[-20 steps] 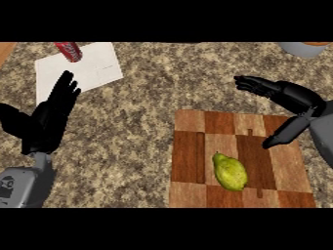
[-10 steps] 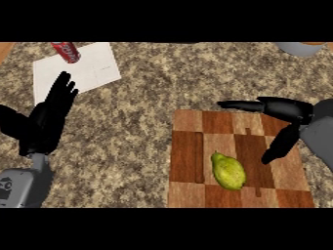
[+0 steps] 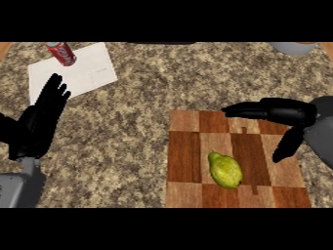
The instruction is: Pick the pear from the cutting board and place it in the pan
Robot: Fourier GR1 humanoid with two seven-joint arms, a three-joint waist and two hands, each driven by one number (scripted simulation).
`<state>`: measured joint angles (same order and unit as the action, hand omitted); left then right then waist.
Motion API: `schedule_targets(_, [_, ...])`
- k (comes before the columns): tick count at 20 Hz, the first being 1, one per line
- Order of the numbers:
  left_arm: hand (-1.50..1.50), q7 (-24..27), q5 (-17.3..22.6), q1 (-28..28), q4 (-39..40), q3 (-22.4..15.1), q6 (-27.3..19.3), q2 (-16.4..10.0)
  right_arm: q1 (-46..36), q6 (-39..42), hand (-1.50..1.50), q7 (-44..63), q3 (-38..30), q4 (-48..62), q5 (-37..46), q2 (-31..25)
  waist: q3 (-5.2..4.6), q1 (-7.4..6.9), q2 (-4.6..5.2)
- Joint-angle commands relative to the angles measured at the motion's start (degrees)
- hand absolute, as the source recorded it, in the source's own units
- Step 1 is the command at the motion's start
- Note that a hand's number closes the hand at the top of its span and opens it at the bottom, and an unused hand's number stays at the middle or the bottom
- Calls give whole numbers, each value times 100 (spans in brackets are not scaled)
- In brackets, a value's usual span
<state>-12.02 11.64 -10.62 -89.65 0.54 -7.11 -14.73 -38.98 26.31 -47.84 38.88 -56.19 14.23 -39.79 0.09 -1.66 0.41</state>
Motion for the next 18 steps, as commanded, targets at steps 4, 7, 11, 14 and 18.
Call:
schedule_targets(4, [0, -42, -238, 72, -93, -138, -199, 185, -103, 635, -150, -795, 110, 241, -98, 279, -6, 65, -19])
schedule_targets(7, [0, 72, -71, 95, 18, 71, 86, 0, -258, 770, -150, -564, 127, 98, -157, 284, -10, 90, -25])
schedule_targets(11, [0, 71, -204, 250, -90, -37, -58, 187, -183, 720, -150, -106, 301, -90, 23, 318, -10, 117, -39])
schedule_targets(14, [0, -115, -121, 297, -357, 87, -15, 79, -388, 801, -150, 101, 234, 125, 28, 528, -9, 79, -38])
schedule_targets(18, [0, 157, -229, 252, 20, 14, 73, 214, -346, 720, -150, 118, 171, 192, 90, 727, -10, 113, -28])
